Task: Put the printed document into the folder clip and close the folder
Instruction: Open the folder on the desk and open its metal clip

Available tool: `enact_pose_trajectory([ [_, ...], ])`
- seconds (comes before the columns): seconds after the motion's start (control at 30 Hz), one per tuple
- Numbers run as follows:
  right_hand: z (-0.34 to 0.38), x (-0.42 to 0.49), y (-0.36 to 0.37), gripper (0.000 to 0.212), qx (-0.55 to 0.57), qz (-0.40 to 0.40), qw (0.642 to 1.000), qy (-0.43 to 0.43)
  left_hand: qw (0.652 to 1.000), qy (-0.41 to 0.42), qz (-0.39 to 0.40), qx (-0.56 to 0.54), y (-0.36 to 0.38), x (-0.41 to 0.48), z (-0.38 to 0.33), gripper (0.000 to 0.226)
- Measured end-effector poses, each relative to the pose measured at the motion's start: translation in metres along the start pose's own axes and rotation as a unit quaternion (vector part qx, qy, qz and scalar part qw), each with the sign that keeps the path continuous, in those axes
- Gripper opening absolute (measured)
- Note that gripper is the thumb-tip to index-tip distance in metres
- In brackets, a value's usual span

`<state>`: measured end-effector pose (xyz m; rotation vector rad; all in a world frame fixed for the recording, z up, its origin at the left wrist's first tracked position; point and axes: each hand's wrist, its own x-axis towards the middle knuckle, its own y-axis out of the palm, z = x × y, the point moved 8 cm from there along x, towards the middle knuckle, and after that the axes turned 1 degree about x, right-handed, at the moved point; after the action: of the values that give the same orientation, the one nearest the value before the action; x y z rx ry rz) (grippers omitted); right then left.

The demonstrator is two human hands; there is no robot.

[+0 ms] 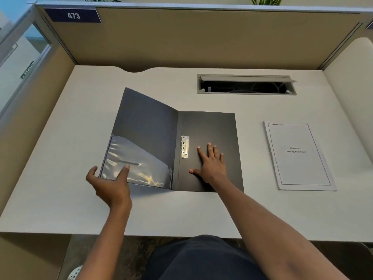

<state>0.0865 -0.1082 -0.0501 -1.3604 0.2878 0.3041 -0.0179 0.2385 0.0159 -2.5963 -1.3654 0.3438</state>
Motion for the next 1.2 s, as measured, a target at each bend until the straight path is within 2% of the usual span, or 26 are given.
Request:
enact_pose_trajectory([
  [0.1, -0.001, -0.001, 0.0, 0.102, -0.002, 0.001, 1.0, -0.001, 0.998, -0.057, -0.01, 0.039, -0.006, 0.016, 0.018, 0.094],
  [0.27, 0.001, -0.001, -0.002, 0.103, 0.005, 0.003, 1.0, 0.001, 0.977, 0.01, 0.042, 0.208, 0.011, 0.024, 0.017, 0.074],
  [0.43, 0.002, -0.001, -0.002, 0.103, -0.003, 0.008, 1.0, 0.003, 0.93, 0.034, 0.054, 0.362, 0.023, 0.023, 0.021, 0.067],
  [0.67, 0.003, -0.001, -0.002, 0.103, -0.008, 0.013, 1.0, 0.005, 0.891, -0.015, 0.096, 0.444, 0.042, 0.009, 0.04, 0.062],
  [0.73, 0.003, 0.0, -0.002, 0.104, -0.007, 0.015, 1.0, 0.006, 0.868, 0.028, 0.124, 0.48, 0.055, -0.002, 0.037, 0.062],
  [0.8, 0.004, 0.0, -0.002, 0.104, -0.005, 0.017, 1.0, 0.008, 0.844, 0.115, 0.158, 0.499, 0.077, -0.018, 0.027, 0.062],
  [0.87, 0.004, 0.001, -0.001, 0.104, -0.006, 0.019, 1.0, 0.01, 0.82, 0.201, 0.206, 0.495, 0.104, -0.038, 0.015, 0.062],
  [0.93, 0.005, 0.002, -0.001, 0.105, -0.011, 0.022, 1.0, 0.011, 0.802, 0.24, 0.258, 0.483, 0.13, -0.056, 0.007, 0.065],
  [1.1, 0.005, 0.002, -0.002, 0.105, -0.012, 0.018, 1.0, 0.013, 0.769, 0.22, 0.314, 0.512, 0.181, -0.074, -0.006, 0.082],
  [1.2, 0.006, 0.003, -0.004, 0.105, -0.011, 0.017, 1.0, 0.015, 0.748, 0.181, 0.347, 0.536, 0.202, -0.075, -0.006, 0.096],
])
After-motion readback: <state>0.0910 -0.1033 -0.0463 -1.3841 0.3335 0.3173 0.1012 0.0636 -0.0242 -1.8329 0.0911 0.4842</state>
